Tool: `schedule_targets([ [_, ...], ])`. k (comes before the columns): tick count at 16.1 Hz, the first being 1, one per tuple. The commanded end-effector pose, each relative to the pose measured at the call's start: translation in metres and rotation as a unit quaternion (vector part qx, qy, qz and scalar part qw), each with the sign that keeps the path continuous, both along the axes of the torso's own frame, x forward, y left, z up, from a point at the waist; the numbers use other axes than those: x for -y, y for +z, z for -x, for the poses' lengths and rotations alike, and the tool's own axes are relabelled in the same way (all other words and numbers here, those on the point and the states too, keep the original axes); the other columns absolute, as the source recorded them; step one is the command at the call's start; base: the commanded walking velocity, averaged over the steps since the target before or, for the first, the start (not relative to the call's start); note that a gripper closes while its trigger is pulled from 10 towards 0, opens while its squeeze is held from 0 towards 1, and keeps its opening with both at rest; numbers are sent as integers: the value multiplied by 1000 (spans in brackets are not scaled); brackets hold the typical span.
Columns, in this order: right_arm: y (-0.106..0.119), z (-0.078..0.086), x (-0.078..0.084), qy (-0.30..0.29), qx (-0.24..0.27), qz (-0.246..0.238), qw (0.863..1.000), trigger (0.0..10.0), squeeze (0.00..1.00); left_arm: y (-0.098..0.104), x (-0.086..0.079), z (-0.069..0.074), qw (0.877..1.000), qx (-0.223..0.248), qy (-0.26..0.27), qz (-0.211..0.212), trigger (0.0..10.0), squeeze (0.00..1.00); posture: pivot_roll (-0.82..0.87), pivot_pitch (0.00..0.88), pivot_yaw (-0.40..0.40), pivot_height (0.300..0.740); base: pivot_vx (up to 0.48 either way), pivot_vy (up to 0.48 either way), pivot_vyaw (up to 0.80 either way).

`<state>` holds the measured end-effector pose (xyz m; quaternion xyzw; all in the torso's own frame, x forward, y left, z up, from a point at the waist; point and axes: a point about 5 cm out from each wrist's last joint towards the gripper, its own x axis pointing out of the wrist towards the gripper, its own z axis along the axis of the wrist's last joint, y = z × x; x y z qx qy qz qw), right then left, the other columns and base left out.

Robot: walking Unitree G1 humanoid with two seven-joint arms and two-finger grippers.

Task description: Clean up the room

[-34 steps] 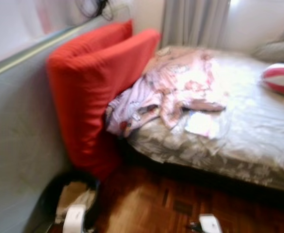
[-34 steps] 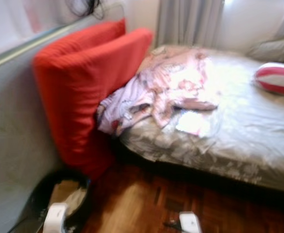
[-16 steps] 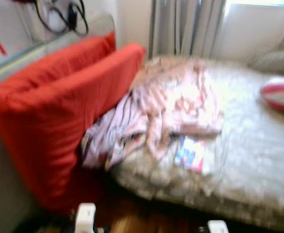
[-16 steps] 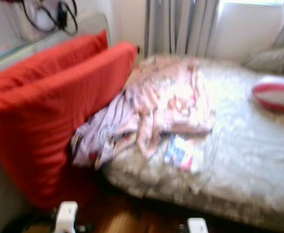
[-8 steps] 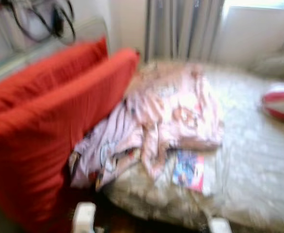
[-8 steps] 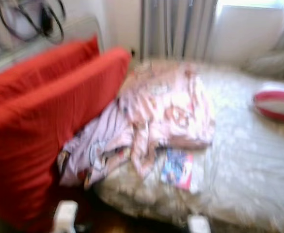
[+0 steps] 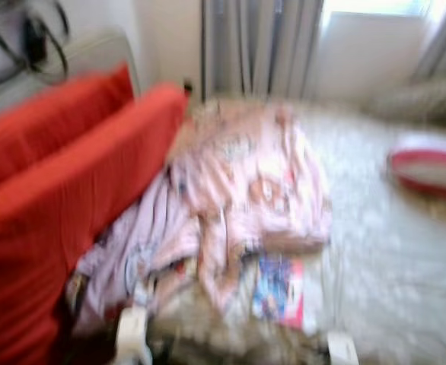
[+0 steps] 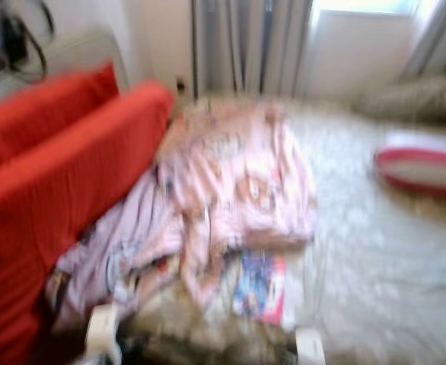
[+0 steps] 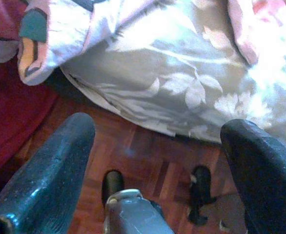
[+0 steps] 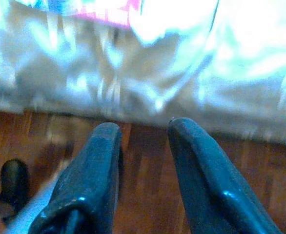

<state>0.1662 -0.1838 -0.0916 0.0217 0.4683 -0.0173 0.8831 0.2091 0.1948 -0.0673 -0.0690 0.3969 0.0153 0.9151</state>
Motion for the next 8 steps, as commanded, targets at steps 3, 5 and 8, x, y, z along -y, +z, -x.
schedule_targets([
  [3, 22, -42, -11, 11, 98, -7, 995, 10000, 0, 17, -14, -18, 997, 68, -13, -25, 10000, 0, 22, 0, -20, 740, 0, 0, 0],
  [5, 50, -78, -12, 20, 197, -7, 980, 10000, 0, 36, -13, -39, 990, 143, -6, -12, 10000, 0, 22, 0, -17, 740, 0, 0, 0],
  [8, 95, -113, -11, 3, 350, 0, 937, 10000, 0, 55, -12, -50, 972, 233, -17, -8, 10000, 0, 5, 0, -18, 740, 0, 0, 0],
])
